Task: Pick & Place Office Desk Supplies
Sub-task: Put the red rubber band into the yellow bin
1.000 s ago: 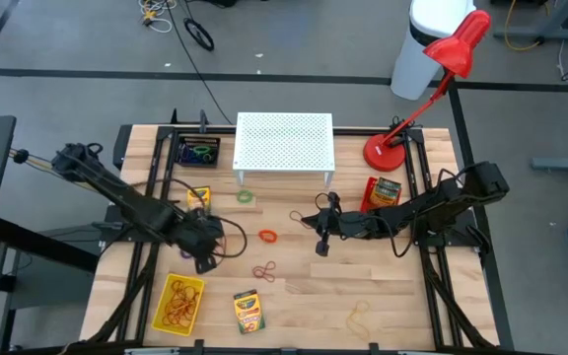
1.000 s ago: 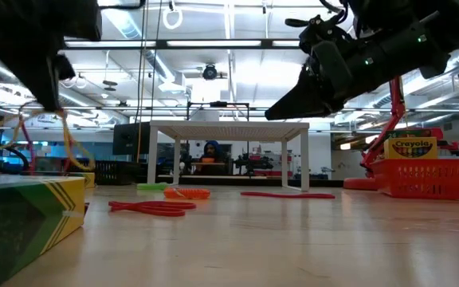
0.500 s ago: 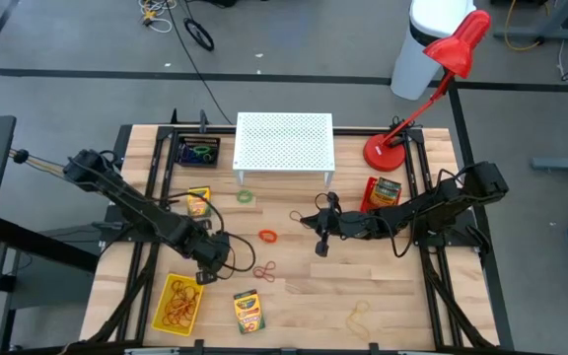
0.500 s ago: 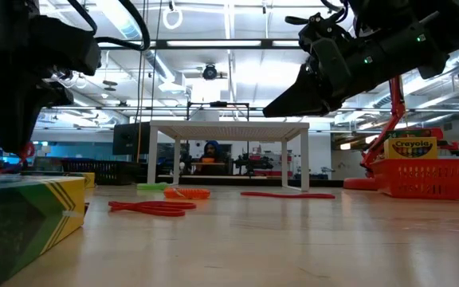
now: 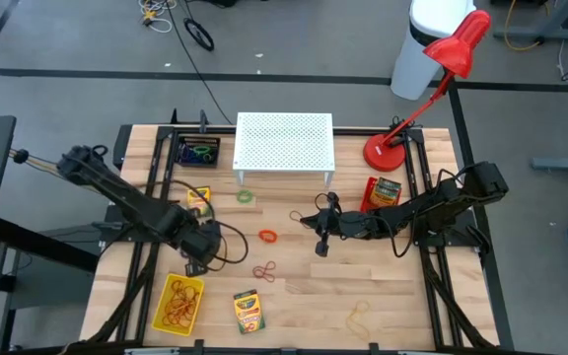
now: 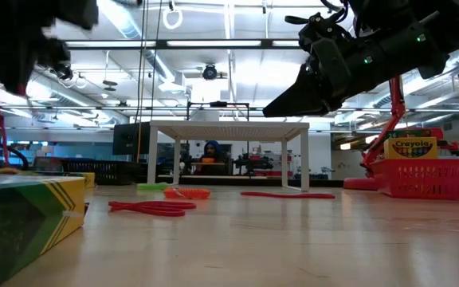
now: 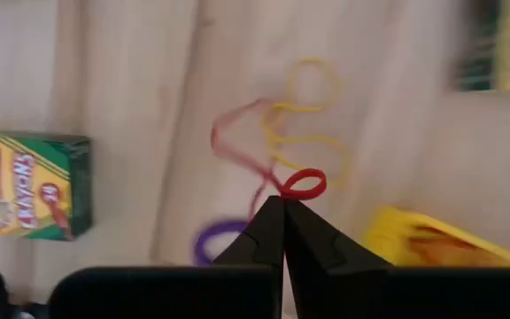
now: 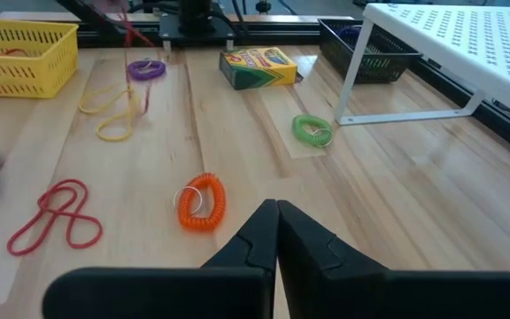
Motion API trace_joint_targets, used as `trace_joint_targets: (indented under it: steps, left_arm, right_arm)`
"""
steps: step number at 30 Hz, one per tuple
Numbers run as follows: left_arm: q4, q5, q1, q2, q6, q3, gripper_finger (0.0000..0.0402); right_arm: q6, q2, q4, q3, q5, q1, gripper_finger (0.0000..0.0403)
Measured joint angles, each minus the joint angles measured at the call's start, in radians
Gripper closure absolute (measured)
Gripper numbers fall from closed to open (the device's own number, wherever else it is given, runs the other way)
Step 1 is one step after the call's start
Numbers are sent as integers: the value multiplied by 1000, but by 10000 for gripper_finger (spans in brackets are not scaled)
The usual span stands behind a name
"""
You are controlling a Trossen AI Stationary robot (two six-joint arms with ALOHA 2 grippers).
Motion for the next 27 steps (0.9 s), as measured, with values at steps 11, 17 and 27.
trace_joint_targets:
  steps: [11,17,27]
  left_arm:
    - [-103,198,-147,-16,-314,240,397]
    - [-50,191,-283,-12,-562,258,397]
    - [49,158,-470,45,-824,165,397]
  right_arm:
    - [0,0,3,0,0,0,386]
    - [0,0,5,1,0,0,386]
    - [0,0,7,1,-2,0,386]
